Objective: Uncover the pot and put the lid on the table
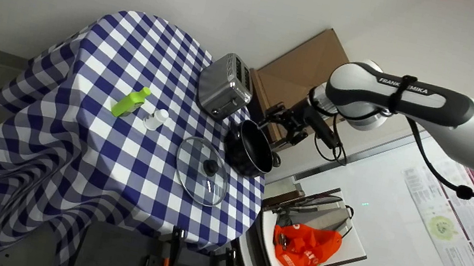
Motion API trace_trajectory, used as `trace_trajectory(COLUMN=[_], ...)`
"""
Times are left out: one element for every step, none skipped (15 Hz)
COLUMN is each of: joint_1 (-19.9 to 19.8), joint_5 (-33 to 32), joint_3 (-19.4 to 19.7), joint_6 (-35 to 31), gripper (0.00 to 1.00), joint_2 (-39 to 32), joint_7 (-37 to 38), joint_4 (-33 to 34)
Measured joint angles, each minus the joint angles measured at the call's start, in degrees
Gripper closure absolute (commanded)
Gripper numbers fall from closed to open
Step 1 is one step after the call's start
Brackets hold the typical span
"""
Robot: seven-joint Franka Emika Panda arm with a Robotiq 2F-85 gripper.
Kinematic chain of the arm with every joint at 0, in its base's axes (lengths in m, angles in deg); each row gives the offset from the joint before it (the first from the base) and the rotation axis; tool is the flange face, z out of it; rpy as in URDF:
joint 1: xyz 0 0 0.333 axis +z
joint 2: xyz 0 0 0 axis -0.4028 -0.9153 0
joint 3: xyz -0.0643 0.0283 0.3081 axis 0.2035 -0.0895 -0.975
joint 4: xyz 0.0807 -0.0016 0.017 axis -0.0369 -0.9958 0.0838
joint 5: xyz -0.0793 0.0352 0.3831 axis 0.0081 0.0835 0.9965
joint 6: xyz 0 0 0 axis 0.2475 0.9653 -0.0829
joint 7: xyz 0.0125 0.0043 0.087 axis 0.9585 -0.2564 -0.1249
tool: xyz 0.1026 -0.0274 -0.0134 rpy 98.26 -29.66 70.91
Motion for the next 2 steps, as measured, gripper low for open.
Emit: trace_trajectory(joint_1=[-0.06,-0.08], joint_5=[1.4,2.35], joint_3=[-0.07,-0.18], joint_6=[1.63,3.07], gripper=[0.0,0.0], joint_2=[1.86,3.35], joint_7=[-0.13,-0.34], joint_4=[-0.16,-0.21])
